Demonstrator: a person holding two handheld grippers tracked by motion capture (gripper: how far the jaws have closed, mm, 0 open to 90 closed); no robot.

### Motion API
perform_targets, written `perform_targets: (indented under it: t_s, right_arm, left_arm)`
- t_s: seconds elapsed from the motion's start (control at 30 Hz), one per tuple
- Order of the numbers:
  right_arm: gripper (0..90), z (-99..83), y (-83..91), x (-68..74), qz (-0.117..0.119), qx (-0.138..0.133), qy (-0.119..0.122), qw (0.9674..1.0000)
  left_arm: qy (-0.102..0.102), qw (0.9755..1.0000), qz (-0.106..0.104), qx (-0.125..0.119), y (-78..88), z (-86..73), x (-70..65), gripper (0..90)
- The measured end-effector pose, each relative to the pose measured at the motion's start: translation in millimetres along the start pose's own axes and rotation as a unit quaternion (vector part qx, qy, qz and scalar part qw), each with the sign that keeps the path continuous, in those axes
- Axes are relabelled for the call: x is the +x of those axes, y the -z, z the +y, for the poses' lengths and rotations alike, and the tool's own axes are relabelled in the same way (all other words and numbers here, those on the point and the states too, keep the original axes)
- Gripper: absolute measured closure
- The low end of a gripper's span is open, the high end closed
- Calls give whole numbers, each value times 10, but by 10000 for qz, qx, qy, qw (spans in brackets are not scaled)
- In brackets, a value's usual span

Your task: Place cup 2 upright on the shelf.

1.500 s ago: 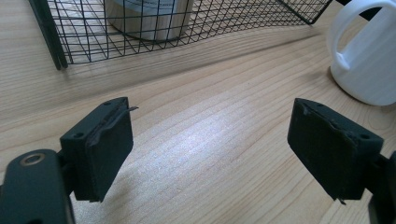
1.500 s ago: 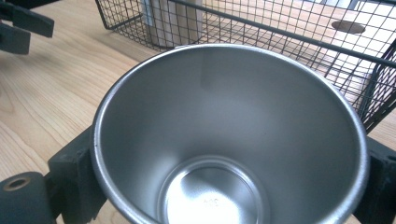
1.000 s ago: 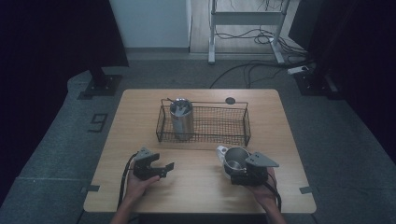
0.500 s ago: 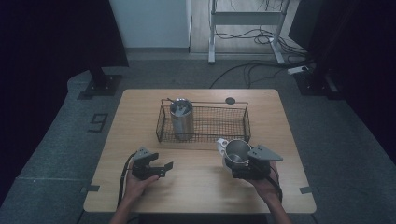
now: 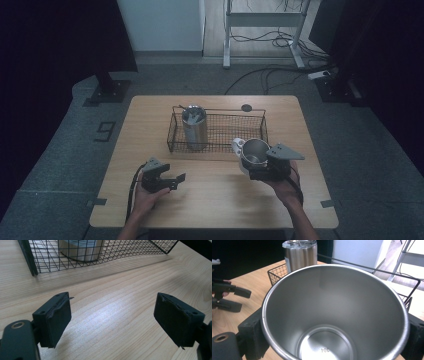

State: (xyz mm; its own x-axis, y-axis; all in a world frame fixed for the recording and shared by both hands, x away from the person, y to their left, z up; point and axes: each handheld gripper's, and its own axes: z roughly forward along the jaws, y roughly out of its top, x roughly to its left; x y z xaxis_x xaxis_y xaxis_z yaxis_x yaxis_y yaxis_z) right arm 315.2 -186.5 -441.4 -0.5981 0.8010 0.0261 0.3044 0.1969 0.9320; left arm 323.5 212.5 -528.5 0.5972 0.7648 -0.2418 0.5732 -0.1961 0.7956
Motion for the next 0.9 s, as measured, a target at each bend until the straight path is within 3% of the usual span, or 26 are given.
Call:
perform_targets:
  t_s: [0.9]
  right_arm:
    - [69, 192, -176, -154, 13, 60, 33, 10000]
  left_arm:
    - [37, 10000, 12, -53, 33, 9, 23, 149]
